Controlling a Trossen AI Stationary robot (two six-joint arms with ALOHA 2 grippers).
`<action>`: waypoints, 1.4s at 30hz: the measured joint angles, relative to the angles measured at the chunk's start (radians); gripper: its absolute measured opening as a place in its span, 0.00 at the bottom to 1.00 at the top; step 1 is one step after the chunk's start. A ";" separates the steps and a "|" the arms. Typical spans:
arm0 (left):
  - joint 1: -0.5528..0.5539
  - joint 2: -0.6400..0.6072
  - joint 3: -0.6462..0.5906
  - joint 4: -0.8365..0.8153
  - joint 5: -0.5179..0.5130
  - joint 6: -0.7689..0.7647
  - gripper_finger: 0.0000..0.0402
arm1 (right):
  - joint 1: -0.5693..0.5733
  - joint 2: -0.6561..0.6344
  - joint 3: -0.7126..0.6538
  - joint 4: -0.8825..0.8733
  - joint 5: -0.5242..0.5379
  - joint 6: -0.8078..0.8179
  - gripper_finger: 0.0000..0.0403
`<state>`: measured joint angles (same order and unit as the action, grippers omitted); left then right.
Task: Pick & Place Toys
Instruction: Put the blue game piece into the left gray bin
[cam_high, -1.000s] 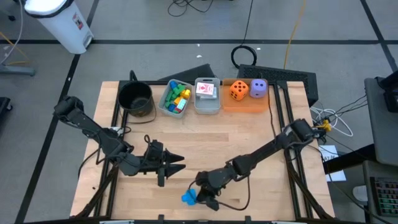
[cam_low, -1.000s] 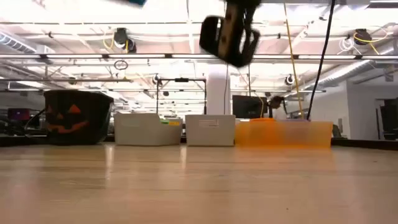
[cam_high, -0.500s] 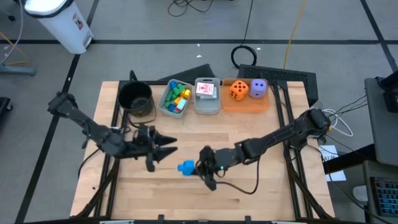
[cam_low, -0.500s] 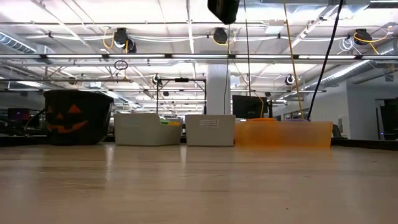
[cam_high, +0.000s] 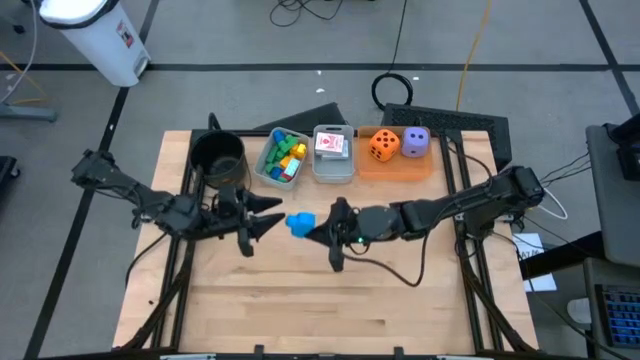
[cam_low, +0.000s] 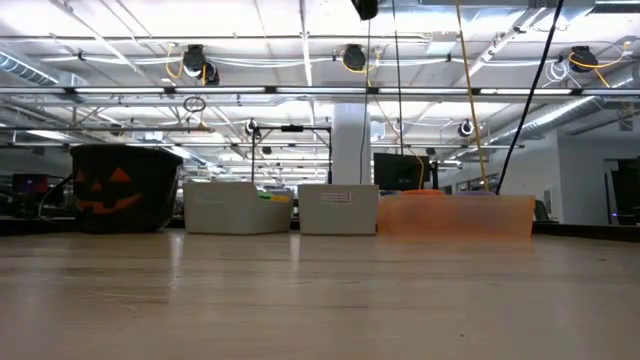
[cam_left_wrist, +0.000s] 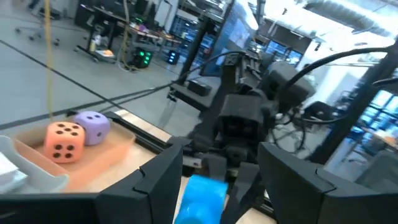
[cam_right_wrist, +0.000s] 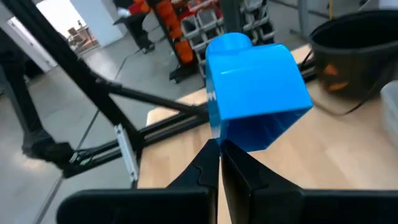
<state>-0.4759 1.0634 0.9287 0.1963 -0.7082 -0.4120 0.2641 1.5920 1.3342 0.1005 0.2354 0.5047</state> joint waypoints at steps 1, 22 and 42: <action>0.012 0.000 0.000 0.000 0.000 0.008 0.53 | -0.008 -0.007 0.000 0.000 -0.001 -0.010 0.00; 0.300 0.010 0.000 0.019 0.277 0.115 0.53 | -0.243 -0.046 0.000 0.000 -0.430 -0.141 0.00; 0.359 0.010 0.000 -0.082 0.419 0.047 0.53 | -0.336 -0.045 0.000 0.063 -0.534 -0.127 0.00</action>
<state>-0.1173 1.0729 0.9287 0.1139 -0.2896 -0.3647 -0.0715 1.5467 1.3342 0.1634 -0.2983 0.3782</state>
